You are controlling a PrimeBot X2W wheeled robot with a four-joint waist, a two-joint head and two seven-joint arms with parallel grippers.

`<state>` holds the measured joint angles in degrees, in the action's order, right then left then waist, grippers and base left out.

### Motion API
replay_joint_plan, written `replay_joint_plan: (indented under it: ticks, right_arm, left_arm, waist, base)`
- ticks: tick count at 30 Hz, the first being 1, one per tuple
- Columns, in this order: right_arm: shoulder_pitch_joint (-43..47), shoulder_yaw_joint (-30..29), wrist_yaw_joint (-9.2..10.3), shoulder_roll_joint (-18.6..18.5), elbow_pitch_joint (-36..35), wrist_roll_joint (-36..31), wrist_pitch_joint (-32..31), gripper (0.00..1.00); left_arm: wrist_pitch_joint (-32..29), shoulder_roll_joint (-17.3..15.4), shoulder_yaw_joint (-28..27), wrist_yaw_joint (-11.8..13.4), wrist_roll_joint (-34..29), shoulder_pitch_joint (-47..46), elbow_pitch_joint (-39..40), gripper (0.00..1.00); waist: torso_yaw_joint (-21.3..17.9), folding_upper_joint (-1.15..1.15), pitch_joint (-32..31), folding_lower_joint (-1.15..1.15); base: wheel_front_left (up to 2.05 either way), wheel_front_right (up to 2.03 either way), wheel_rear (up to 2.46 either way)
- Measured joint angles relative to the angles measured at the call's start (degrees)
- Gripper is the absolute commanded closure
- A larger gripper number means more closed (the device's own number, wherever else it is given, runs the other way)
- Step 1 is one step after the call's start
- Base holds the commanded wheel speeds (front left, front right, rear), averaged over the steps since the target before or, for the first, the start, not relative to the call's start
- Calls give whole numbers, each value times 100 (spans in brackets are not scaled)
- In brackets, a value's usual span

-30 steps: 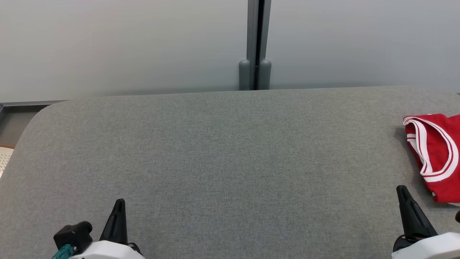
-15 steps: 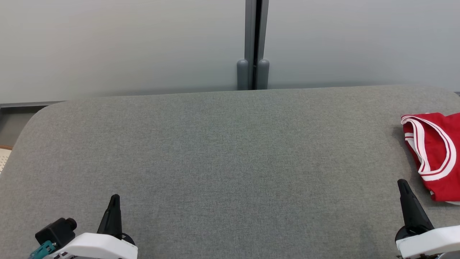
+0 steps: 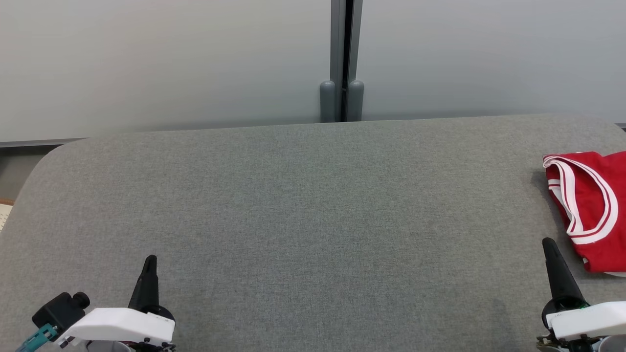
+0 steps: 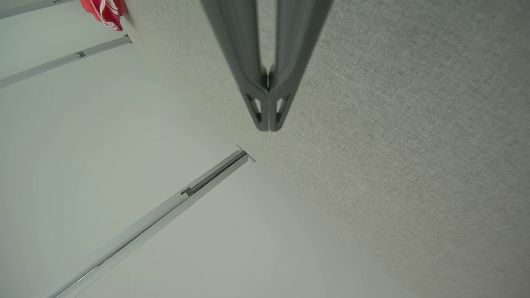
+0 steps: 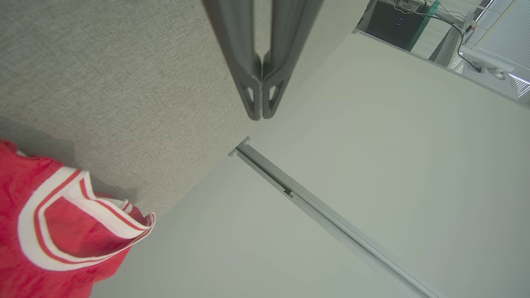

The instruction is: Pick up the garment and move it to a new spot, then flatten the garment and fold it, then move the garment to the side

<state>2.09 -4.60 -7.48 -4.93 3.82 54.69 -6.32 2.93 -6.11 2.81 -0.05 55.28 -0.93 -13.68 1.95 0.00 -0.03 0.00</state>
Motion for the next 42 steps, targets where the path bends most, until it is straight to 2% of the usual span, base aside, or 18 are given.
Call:
replay_joint_plan:
  ticks: [42]
  right_arm:
    - [-480,-108,0,126,635,2285,0,100]
  left_arm:
    - [-586,202,-569,-449,2261,-303,-21,100]
  waist:
    - [-104,0,11,0]
  base:
    - [0,0,0]
